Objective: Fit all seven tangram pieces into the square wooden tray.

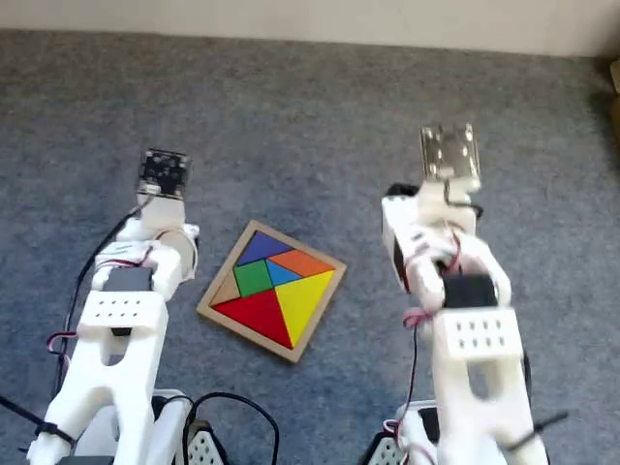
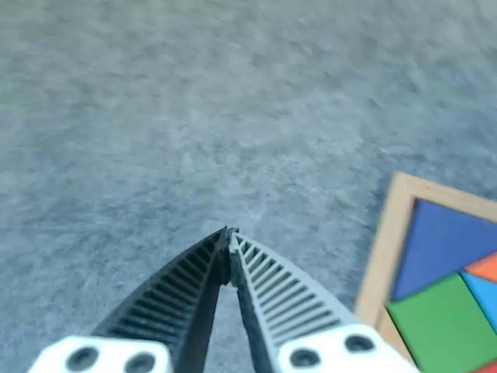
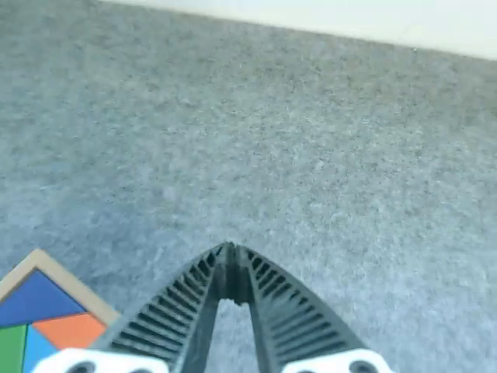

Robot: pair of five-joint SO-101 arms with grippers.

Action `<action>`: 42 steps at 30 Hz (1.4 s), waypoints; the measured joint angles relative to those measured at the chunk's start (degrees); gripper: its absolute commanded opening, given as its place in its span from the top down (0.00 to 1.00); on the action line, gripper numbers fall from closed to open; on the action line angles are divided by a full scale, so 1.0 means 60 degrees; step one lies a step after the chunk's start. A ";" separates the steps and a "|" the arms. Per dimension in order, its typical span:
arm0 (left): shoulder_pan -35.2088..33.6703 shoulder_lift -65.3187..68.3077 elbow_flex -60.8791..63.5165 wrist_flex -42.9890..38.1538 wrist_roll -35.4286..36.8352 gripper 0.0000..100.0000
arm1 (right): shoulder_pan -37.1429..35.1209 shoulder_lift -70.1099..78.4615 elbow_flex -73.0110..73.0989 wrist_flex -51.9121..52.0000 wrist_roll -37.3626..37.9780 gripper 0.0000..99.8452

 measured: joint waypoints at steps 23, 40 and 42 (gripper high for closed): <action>-0.0586 -0.5846 0.3370 -0.0601 0.0835 0.99 | 0.0806 -0.7883 0.6549 0.1465 0.0000 0.99; 0.0586 -0.8996 0.5377 -0.0557 -0.0440 0.99 | 0.0806 -0.9495 0.7751 0.1568 0.0000 0.99; 0.0601 -0.9304 0.5377 -0.0132 -0.0557 0.99 | 0.0806 -0.9495 0.7751 0.1568 0.0000 0.99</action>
